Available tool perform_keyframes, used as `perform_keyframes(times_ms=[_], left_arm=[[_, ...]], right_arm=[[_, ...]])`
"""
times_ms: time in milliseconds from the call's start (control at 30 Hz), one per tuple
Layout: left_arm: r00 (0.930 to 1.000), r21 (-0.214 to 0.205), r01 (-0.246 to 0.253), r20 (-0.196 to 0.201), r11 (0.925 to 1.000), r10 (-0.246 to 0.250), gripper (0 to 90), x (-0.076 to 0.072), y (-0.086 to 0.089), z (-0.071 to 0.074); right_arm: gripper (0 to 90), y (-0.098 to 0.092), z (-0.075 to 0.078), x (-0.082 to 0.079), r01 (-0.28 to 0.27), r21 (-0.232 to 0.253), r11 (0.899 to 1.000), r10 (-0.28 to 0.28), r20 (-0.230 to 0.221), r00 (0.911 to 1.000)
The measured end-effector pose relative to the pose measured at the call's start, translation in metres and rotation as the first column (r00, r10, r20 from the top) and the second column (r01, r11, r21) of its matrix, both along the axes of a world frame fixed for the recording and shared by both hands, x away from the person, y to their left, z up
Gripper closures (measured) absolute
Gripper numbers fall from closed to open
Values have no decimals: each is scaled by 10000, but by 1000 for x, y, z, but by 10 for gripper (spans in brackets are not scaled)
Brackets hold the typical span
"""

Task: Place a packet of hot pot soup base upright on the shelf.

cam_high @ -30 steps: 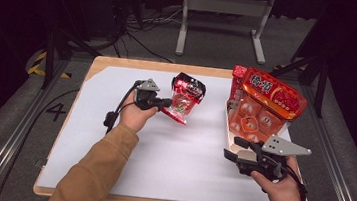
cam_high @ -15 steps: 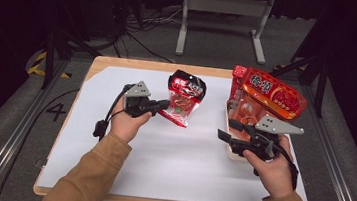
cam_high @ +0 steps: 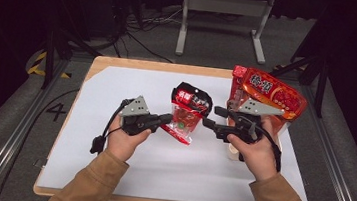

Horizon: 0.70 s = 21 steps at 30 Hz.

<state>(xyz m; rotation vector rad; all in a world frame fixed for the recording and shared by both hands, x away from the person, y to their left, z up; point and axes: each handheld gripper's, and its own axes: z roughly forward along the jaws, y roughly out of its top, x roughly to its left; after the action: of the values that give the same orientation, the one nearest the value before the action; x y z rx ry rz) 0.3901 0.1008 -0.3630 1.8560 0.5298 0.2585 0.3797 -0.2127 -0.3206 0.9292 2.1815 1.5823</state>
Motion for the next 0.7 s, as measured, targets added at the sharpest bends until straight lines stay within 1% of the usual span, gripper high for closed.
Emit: perform_keyframes(times_ms=[133, 200, 233, 267, 367, 400, 467, 533, 633, 667, 700], left_arm=[[10000, -37, 57, 35, 10000, -57, 899, -3, 0, 0], [9999, -92, 165, 54, 9998, -164, 899, -5, 0, 1], [9999, -92, 165, 54, 9998, -164, 899, -5, 0, 1], [9998, -183, 181, 54, 9997, -180, 899, -6, -1, 1], [9994, -298, 314, 122, 9991, -311, 899, -9, -4, 3], [9992, -286, 364, 173, 9989, -359, 899, -9, -4, 3], [9989, -252, 442, 146, 9987, -439, 898, -10, -7, 3], [9984, -159, 497, 259, 9986, -493, 898, -10, -9, 2], [9987, -112, 476, 186, 9988, -474, 897, -10, -9, 1], [9988, -122, 465, 175, 9988, -462, 896, -9, -9, 1], [9989, -256, 473, 83, 9986, -471, 895, -9, -8, 0]], right_arm=[[346, 10, -1, 5, -288, 189, 9994, 293, -248, 9993], [345, 13, -2, 7, -383, 315, 9988, 395, -403, 9984], [345, 13, -2, 7, -383, 315, 9988, 395, -403, 9984], [345, 14, -2, 8, -437, 349, 9984, 453, -473, 9979], [355, 19, -3, 12, -613, 495, 9969, 652, -821, 9945], [379, 20, -3, 12, -675, 512, 9964, 719, -906, 9933], [428, 22, -2, 13, -811, 484, 9955, 858, -1046, 9908], [487, 23, -1, 13, -899, 555, 9944, 963, -1246, 9875], [550, 24, 1, 14, -1042, 453, 9935, 1098, -1454, 9833], [595, 23, 2, 14, -1134, 517, 9922, 1203, -1575, 9802], [644, 21, 3, 15, -1297, 707, 9890, 1403, -1754, 9745]])
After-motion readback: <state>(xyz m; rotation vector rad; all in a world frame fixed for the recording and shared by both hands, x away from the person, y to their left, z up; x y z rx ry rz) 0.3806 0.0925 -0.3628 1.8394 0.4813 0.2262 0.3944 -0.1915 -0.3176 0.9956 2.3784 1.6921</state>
